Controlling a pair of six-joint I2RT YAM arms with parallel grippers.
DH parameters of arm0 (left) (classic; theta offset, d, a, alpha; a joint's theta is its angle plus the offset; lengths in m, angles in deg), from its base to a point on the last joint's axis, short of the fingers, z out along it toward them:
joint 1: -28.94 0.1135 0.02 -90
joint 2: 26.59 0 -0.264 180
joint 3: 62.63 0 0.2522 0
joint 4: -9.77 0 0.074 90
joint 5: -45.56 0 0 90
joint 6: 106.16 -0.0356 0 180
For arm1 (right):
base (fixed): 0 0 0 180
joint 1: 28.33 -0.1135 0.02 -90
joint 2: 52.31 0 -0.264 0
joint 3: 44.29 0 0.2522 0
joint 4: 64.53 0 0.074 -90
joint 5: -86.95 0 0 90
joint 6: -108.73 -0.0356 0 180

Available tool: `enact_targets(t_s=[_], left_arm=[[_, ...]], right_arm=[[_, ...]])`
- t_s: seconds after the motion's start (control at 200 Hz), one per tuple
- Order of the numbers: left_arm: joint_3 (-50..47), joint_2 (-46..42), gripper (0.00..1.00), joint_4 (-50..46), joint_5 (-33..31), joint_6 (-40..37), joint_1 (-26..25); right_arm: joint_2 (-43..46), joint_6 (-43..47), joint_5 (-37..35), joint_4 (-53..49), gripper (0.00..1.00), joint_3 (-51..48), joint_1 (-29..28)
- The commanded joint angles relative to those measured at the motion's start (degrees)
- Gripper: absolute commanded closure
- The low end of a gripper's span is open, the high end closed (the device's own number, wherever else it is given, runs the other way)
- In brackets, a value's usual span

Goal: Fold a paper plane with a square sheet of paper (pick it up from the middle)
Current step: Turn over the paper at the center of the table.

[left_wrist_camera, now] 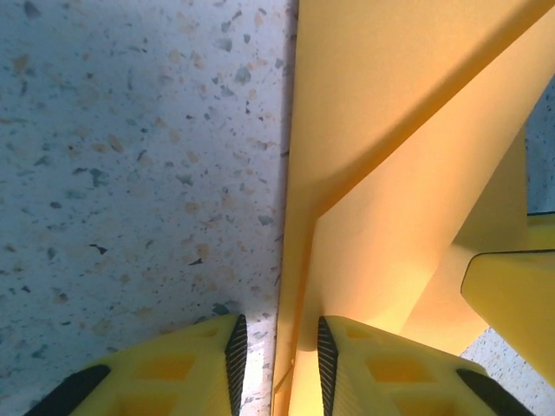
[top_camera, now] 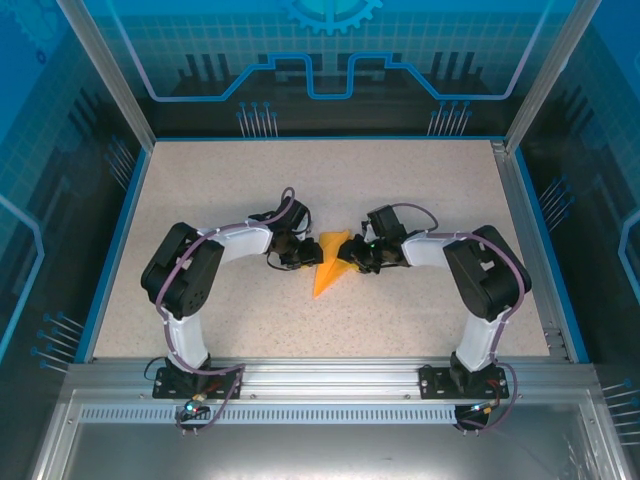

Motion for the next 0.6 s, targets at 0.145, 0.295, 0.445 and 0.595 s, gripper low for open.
enact_targets(t_s=[0.145, 0.295, 0.445, 0.595], left_arm=[[-0.27, -0.41, 0.72, -0.45, -1.10, 1.01, 0.10], [-1.02, -1.07, 0.72, -0.39, -1.52, 1.31, 0.05], [-1.40, -1.63, 0.73, -0.24, -2.08, 1.46, 0.09], [-1.84, -2.62, 0.72, 0.24, -2.18, 1.87, 0.07]], right_arm=[[-1.14, -0.34, 1.81, 5.43, 0.62, 0.90, -1.63], [-2.60, 0.78, 1.49, 2.65, 0.60, 3.44, -2.09], [-4.10, 1.38, 2.50, 3.40, 0.62, 5.01, -2.39], [-4.86, 2.36, 2.78, 3.45, 0.67, 6.06, -2.55]])
